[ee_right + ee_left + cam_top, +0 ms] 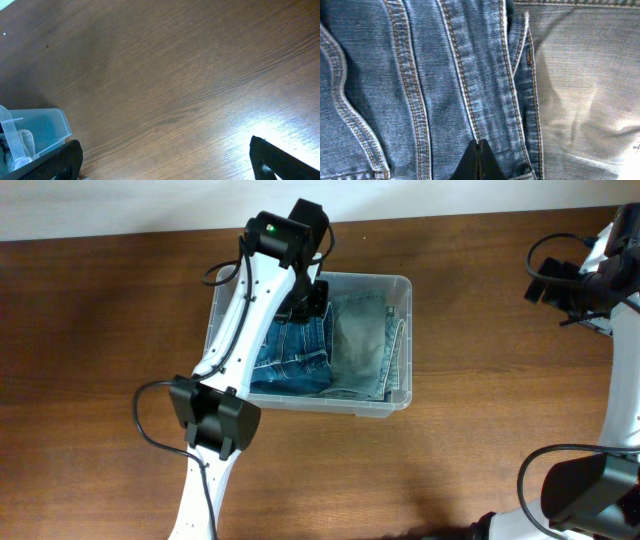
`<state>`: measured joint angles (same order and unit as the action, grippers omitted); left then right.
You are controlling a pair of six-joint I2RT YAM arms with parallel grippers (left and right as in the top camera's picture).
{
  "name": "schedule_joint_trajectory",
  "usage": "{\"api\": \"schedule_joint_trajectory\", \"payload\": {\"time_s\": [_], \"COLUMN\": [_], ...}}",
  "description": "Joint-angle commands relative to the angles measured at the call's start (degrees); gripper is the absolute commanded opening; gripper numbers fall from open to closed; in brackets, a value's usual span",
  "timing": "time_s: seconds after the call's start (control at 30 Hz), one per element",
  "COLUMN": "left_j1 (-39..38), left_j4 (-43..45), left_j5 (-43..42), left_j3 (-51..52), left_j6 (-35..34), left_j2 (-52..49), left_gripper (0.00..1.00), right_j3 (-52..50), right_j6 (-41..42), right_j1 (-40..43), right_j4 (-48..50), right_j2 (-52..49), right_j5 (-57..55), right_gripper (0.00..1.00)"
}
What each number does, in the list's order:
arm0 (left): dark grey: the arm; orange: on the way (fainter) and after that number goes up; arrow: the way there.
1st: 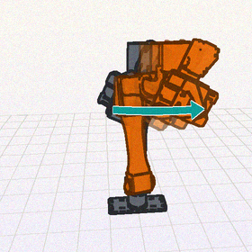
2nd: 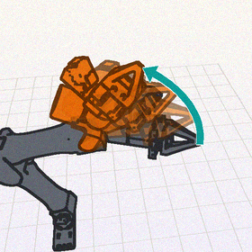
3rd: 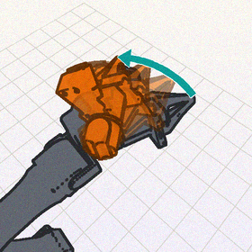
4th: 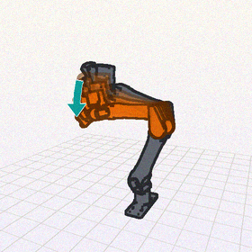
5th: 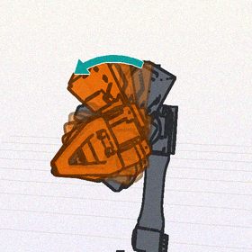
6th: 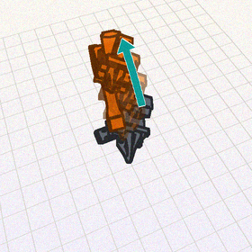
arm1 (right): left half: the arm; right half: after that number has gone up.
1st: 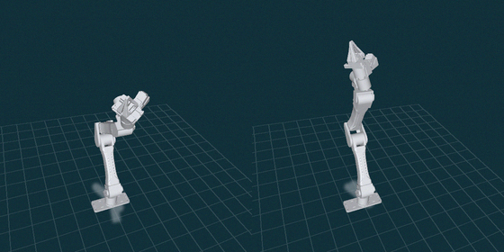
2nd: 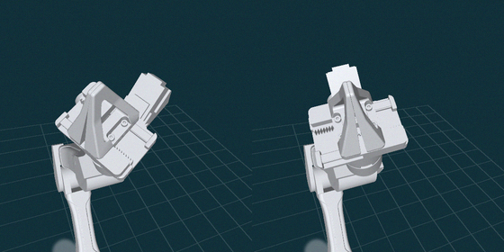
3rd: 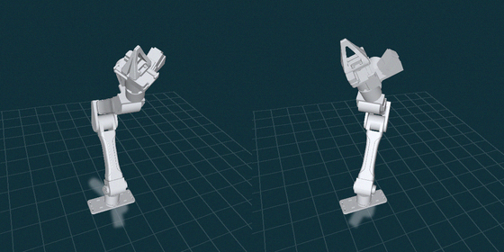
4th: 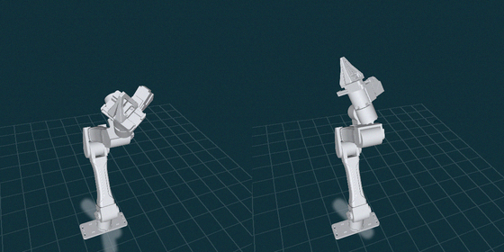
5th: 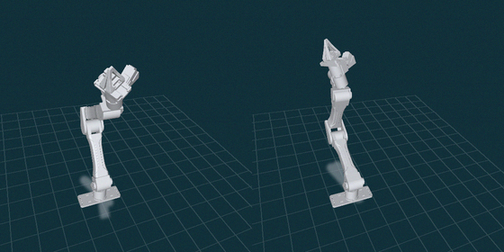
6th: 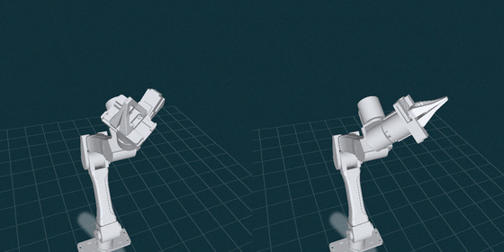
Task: Pack container
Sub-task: 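Press and tuck the dark-blue jeans flat with the left gripper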
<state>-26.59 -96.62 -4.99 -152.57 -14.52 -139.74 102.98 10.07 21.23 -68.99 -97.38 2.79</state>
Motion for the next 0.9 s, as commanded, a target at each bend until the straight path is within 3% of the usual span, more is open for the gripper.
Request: {"api": "schedule_joint_trajectory", "payload": {"time_s": [0.0, 0.37, 0.7, 0.87], "left_j1": [-0.42, -2.78, -2.89, -2.89], "left_j4": [-0.11, -0.11, 0.20, 11.56], "left_j5": [-1.25, -0.85, 2.10, 4.09], "left_j3": [-0.17, 3.21, 24.30, 36.70], "left_j6": [1.86, 2.71, 2.64, 2.64], "left_j2": [1.97, 4.20, 11.10, 11.08], "left_gripper": [0.00, 0.00, 0.01, 0.00], "right_j3": [0.39, 0.37, 0.37, 0.37], "right_j6": [-0.42, -0.39, -0.39, -0.39], "right_j1": [0.17, 0.17, 0.17, 0.17], "right_j4": [-0.04, -0.02, -0.04, -0.02], "right_j2": [0.26, 0.26, 0.26, 0.26], "right_j5": [-0.48, -0.48, -0.48, -0.48], "right_gripper": [0.99, 0.99, 0.98, 0.99]}}
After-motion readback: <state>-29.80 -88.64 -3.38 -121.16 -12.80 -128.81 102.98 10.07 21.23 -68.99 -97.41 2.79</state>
